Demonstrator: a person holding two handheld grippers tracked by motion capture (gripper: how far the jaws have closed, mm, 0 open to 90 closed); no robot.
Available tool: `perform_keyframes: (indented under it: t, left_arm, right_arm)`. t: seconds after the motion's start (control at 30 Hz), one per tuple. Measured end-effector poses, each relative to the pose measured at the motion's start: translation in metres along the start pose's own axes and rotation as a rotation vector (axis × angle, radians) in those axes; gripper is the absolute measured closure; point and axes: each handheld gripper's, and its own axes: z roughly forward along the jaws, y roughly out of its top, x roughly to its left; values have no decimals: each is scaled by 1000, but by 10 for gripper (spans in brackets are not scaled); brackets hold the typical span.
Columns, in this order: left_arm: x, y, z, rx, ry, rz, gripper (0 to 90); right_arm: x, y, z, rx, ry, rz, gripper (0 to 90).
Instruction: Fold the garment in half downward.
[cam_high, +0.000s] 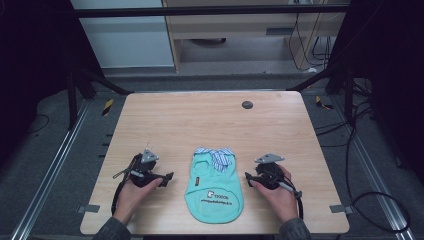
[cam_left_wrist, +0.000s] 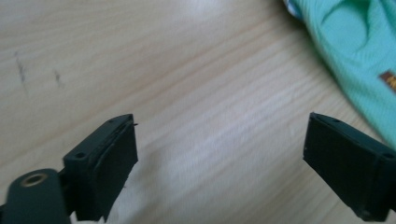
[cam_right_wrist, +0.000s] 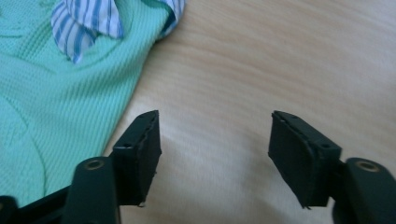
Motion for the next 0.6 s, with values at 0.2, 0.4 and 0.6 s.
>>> perform_keyframes:
  t: [0.2, 0.4, 0.6]
  left_arm:
    - [3, 34, 7, -12, -25, 35, 300]
    - [0, 62, 22, -18, -21, 63, 452]
    - [-9, 83, 42, 1, -53, 75, 504]
  right_arm:
    - [0, 31, 16, 10, 64, -48, 538]
    - [-1, 57, 28, 4, 85, -88, 682]
    - [-1, 71, 41, 20, 85, -117, 771]
